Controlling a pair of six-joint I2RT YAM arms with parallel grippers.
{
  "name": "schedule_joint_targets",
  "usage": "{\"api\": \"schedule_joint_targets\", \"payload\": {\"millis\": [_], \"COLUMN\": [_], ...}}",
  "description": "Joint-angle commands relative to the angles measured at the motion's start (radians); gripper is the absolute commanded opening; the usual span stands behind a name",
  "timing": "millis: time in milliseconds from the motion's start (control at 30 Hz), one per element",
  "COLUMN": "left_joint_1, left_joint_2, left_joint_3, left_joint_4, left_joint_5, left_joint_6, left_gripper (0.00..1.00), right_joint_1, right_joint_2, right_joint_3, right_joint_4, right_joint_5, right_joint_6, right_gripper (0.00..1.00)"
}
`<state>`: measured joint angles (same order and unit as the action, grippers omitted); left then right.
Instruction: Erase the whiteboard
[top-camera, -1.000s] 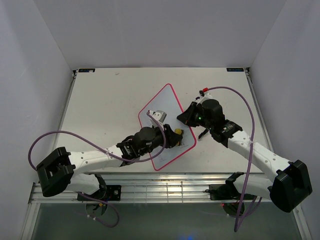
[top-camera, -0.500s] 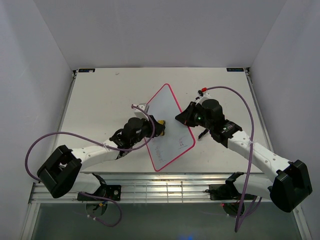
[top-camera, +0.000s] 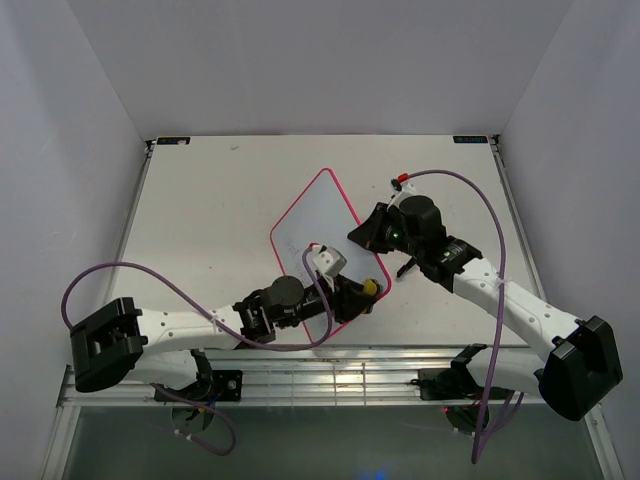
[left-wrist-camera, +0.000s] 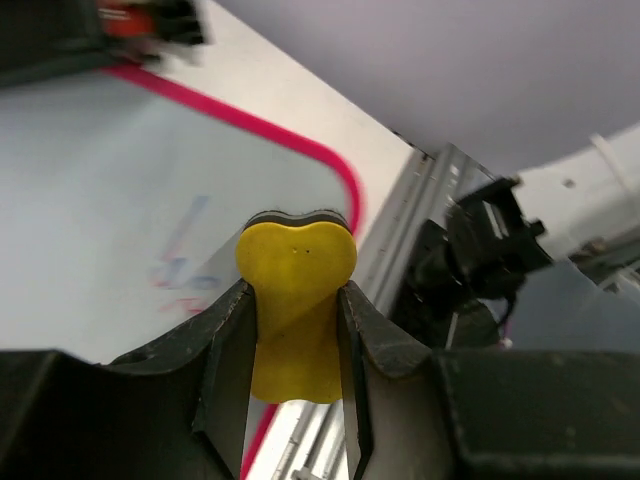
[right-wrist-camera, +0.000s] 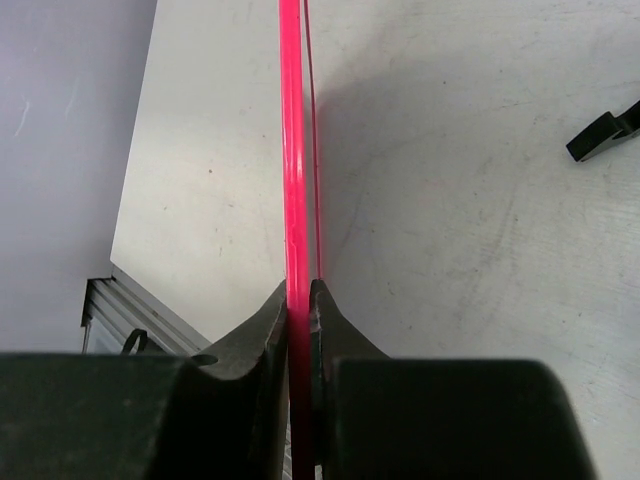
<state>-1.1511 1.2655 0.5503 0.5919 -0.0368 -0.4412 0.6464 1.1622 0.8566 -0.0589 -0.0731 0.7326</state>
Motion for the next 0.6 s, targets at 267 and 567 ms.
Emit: {"api": "schedule_joint_targets", "payload": {"millis": [267, 567], "left_joint_1": [-0.069, 0.109], "left_joint_2": [0.058, 0.049], "left_joint_3": [0.005, 0.014], "left_joint_4": [-0.162, -0.245], "left_joint_5": [-0.176, -0.167], "left_joint_6": [0.030, -0.030], "left_gripper": [0.00, 0.00], "right_joint_1": [0.062, 0.062], "right_joint_2": [-0.019, -0.038], "right_joint_3": [0.114, 0.107], "right_joint_4": [0.171, 0.151], "right_joint_5": [-0.108, -0.094], "right_joint_6": [0.047, 0.028], "right_gripper": [0.08, 0.08]}}
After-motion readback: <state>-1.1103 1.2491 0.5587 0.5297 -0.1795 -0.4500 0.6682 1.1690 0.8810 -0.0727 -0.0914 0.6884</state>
